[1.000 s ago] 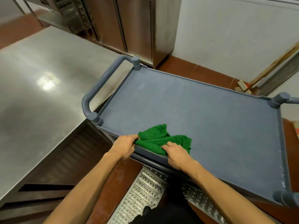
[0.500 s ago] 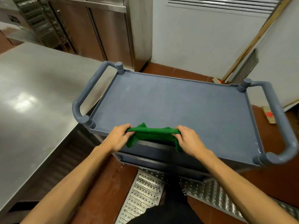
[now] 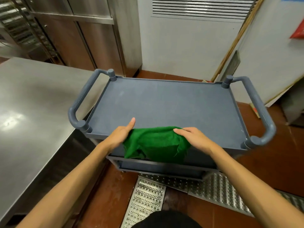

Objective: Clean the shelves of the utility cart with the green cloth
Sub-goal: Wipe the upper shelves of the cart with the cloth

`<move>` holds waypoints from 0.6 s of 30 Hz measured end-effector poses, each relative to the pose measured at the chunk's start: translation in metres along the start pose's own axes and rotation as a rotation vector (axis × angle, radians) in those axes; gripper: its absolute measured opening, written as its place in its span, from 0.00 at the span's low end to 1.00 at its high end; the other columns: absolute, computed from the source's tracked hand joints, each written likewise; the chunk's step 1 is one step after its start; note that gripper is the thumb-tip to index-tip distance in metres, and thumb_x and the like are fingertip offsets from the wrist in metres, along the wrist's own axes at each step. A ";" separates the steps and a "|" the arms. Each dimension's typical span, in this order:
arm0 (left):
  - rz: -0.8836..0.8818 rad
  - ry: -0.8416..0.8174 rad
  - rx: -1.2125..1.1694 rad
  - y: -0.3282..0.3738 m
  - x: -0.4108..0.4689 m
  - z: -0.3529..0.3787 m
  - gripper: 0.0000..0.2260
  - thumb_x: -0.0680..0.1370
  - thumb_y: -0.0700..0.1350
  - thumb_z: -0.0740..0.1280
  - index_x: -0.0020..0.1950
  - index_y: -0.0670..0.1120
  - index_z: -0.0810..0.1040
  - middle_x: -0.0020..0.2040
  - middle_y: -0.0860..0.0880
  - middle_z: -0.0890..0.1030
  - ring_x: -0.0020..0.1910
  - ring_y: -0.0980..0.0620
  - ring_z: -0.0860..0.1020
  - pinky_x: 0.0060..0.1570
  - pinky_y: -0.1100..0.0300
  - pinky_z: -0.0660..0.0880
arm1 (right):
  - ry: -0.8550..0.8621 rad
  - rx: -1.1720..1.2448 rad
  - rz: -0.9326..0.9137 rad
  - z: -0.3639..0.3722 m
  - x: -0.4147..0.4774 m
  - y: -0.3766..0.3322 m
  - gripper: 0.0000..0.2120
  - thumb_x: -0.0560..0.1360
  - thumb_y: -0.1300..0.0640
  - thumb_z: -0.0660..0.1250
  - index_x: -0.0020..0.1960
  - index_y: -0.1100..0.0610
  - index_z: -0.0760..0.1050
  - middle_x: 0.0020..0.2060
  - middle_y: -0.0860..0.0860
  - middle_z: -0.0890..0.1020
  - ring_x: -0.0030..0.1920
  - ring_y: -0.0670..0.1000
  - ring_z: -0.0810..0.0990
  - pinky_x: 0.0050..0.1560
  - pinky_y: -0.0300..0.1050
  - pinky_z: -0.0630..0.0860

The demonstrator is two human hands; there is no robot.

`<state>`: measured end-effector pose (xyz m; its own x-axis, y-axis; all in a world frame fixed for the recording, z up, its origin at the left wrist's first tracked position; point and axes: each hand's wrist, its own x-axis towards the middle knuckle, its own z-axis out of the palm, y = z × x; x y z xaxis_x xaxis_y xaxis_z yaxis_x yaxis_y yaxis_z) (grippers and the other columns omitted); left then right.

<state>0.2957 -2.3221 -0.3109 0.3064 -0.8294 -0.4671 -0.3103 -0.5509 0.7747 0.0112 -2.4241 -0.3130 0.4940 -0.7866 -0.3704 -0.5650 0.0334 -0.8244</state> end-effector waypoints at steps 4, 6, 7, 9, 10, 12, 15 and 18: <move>-0.020 -0.193 -0.060 0.008 -0.022 0.018 0.36 0.70 0.75 0.63 0.54 0.44 0.86 0.51 0.47 0.87 0.53 0.49 0.84 0.64 0.49 0.75 | 0.030 0.129 0.048 0.004 -0.024 0.007 0.24 0.78 0.40 0.64 0.49 0.62 0.82 0.46 0.57 0.86 0.48 0.53 0.85 0.52 0.45 0.78; -0.012 -0.299 -0.096 0.010 -0.036 0.028 0.29 0.73 0.66 0.69 0.58 0.43 0.84 0.55 0.46 0.86 0.55 0.47 0.84 0.65 0.48 0.75 | 0.040 0.242 0.088 0.006 -0.034 0.015 0.21 0.78 0.42 0.65 0.50 0.60 0.83 0.45 0.56 0.87 0.47 0.52 0.86 0.53 0.46 0.80; -0.007 -0.335 -0.125 0.009 -0.040 0.031 0.26 0.74 0.62 0.71 0.60 0.42 0.83 0.56 0.44 0.85 0.56 0.45 0.84 0.65 0.47 0.75 | 0.051 0.313 0.117 0.006 -0.039 0.020 0.21 0.77 0.42 0.66 0.52 0.61 0.82 0.46 0.57 0.87 0.48 0.54 0.86 0.55 0.52 0.81; -0.051 -0.411 -0.230 0.006 -0.049 0.037 0.21 0.75 0.54 0.72 0.61 0.41 0.81 0.59 0.42 0.83 0.57 0.42 0.82 0.63 0.46 0.75 | 0.073 0.451 0.204 0.003 -0.051 0.031 0.23 0.75 0.44 0.69 0.56 0.63 0.81 0.48 0.60 0.86 0.51 0.59 0.85 0.56 0.60 0.80; -0.085 -0.435 -0.268 0.004 -0.054 0.041 0.21 0.75 0.52 0.74 0.62 0.41 0.80 0.60 0.40 0.81 0.56 0.39 0.80 0.60 0.47 0.74 | 0.073 0.519 0.251 0.001 -0.059 0.037 0.23 0.75 0.46 0.70 0.57 0.65 0.80 0.48 0.61 0.85 0.52 0.60 0.85 0.56 0.61 0.79; -0.137 -0.481 -0.328 -0.002 -0.064 0.048 0.21 0.71 0.49 0.78 0.62 0.44 0.81 0.58 0.39 0.78 0.52 0.39 0.78 0.53 0.48 0.73 | 0.069 0.674 0.334 -0.004 -0.076 0.051 0.22 0.75 0.49 0.71 0.60 0.65 0.79 0.51 0.62 0.85 0.54 0.61 0.84 0.55 0.59 0.80; -0.137 -0.540 -0.383 -0.016 -0.077 0.060 0.36 0.62 0.45 0.83 0.69 0.49 0.77 0.68 0.43 0.78 0.67 0.43 0.76 0.68 0.43 0.71 | 0.004 0.973 0.391 -0.010 -0.108 0.075 0.23 0.76 0.49 0.68 0.63 0.64 0.76 0.59 0.64 0.81 0.58 0.61 0.80 0.55 0.55 0.80; -0.130 -0.619 -0.465 -0.023 -0.098 0.072 0.42 0.60 0.34 0.79 0.73 0.49 0.72 0.69 0.41 0.76 0.68 0.39 0.75 0.69 0.39 0.69 | -0.036 1.208 0.346 -0.012 -0.142 0.095 0.19 0.76 0.54 0.63 0.60 0.65 0.78 0.58 0.63 0.81 0.57 0.61 0.81 0.54 0.52 0.80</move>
<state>0.2077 -2.2351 -0.3135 -0.2858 -0.7369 -0.6126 0.1443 -0.6651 0.7326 -0.1208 -2.3166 -0.3334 0.4699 -0.6073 -0.6405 0.2874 0.7914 -0.5396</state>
